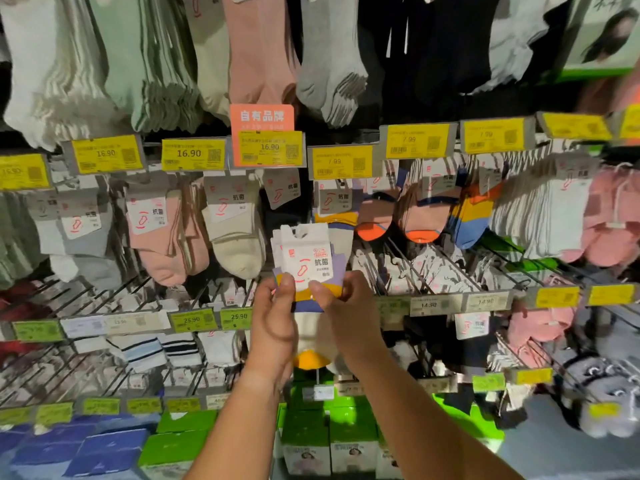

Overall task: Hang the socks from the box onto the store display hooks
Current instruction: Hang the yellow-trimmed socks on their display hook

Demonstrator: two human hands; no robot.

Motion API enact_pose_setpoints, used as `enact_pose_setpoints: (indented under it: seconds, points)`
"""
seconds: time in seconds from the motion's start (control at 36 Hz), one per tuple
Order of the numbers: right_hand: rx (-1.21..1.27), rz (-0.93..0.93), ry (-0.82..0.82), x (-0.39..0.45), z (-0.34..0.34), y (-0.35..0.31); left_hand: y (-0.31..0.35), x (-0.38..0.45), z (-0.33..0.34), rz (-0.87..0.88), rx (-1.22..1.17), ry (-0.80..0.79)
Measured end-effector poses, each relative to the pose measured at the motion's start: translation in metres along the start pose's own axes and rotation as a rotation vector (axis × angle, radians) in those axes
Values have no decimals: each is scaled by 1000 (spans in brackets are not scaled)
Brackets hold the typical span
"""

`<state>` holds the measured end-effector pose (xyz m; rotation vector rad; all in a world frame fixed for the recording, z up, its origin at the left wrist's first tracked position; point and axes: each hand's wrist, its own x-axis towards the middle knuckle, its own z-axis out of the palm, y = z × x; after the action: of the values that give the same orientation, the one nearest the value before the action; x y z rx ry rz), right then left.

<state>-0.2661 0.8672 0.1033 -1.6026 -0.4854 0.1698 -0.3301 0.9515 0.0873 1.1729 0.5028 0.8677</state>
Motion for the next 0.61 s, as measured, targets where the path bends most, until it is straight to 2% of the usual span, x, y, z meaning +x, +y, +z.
enact_pose_setpoints:
  seconds: [0.33, 0.44, 0.61]
  points:
    - [155, 125, -56, 5, -8, 5, 2, 9, -1, 15, -14, 86]
    - [222, 199, -12, 14, -22, 9, 3, 12, -8, 41, 37, 107]
    - [180, 48, -3, 33, -40, -7, 6, 13, -15, 66, 55, 120]
